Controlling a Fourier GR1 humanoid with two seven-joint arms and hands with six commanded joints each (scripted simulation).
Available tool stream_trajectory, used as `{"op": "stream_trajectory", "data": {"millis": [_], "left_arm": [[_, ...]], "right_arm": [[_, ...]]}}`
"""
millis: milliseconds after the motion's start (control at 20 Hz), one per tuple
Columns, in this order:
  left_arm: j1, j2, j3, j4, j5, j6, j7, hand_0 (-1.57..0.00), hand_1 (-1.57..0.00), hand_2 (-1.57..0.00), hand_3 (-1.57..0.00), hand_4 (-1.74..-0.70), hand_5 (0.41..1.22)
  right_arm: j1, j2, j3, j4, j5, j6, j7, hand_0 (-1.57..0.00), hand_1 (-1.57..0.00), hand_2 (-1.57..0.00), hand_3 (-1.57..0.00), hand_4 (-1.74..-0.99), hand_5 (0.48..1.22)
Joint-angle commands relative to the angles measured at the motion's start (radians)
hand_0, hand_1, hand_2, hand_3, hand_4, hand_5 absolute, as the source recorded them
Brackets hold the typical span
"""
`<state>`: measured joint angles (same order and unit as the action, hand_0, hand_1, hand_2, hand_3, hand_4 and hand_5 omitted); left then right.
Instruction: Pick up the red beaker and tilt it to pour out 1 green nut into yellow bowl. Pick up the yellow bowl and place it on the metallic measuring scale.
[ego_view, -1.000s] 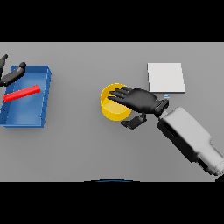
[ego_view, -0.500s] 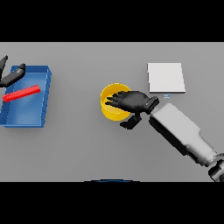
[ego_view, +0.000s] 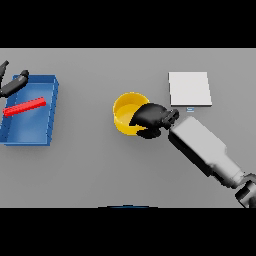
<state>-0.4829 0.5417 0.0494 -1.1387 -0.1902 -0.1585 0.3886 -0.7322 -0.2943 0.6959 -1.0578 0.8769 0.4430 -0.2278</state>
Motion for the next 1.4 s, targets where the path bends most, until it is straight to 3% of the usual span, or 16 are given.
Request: {"op": "stream_trajectory", "data": {"millis": [0,150,400,750,850,1050,1150,1350], "left_arm": [[0.009,0.007,0.004,-0.008,0.003,-0.002,-0.005,0.00,0.00,0.00,0.00,-0.79,0.707],[-0.001,0.003,-0.005,-0.018,-0.004,0.000,0.015,0.00,0.00,0.00,0.00,-0.78,0.711],[-0.005,-0.001,0.000,-0.003,0.005,-0.007,0.019,0.00,0.00,0.00,0.00,-0.79,0.704],[-0.014,0.006,-0.002,-0.011,0.003,-0.011,0.015,0.00,0.00,0.00,0.00,-0.78,0.702],[-0.002,0.002,0.001,-0.018,0.015,-0.016,0.007,0.00,0.00,0.00,0.00,-0.78,0.702],[0.001,-0.002,0.005,-0.024,0.019,-0.007,0.017,0.00,0.00,0.00,0.00,-0.80,0.704],[-0.008,0.002,0.009,-0.025,0.026,-0.014,0.026,0.00,0.00,0.00,0.00,-0.81,0.703],[-0.004,0.002,0.020,-0.046,0.044,-0.016,0.054,0.00,0.00,0.00,0.00,-0.83,0.728]], "right_arm": [[0.003,-0.005,0.007,0.005,0.002,-0.010,-0.024,-1.11,-1.09,-1.07,-0.88,-1.578,1.113],[0.003,-0.010,0.005,-0.012,-0.019,0.031,-0.013,-1.34,-1.33,-1.25,-1.07,-1.658,1.166],[0.004,-0.027,-0.002,-0.054,-0.035,0.052,0.004,-1.49,-1.49,-1.36,-1.20,-1.714,1.203],[-0.009,-0.097,-0.061,-0.183,-0.089,0.149,0.078,-1.55,-1.55,-1.49,-1.15,-1.735,1.217],[-0.003,-0.118,-0.073,-0.216,-0.088,0.152,0.112,-1.56,-1.56,-1.43,-1.22,-1.737,1.219],[0.031,-0.153,-0.081,-0.285,-0.092,0.155,0.138,-1.57,-1.57,-1.51,-1.18,-1.739,1.219],[0.026,-0.180,-0.116,-0.291,-0.102,0.161,0.166,-1.53,-1.57,-1.52,-1.18,-1.740,1.220],[-0.012,-0.224,-0.167,-0.244,-0.100,0.098,0.147,-1.55,-1.57,-1.52,-1.17,-1.741,1.220]]}}
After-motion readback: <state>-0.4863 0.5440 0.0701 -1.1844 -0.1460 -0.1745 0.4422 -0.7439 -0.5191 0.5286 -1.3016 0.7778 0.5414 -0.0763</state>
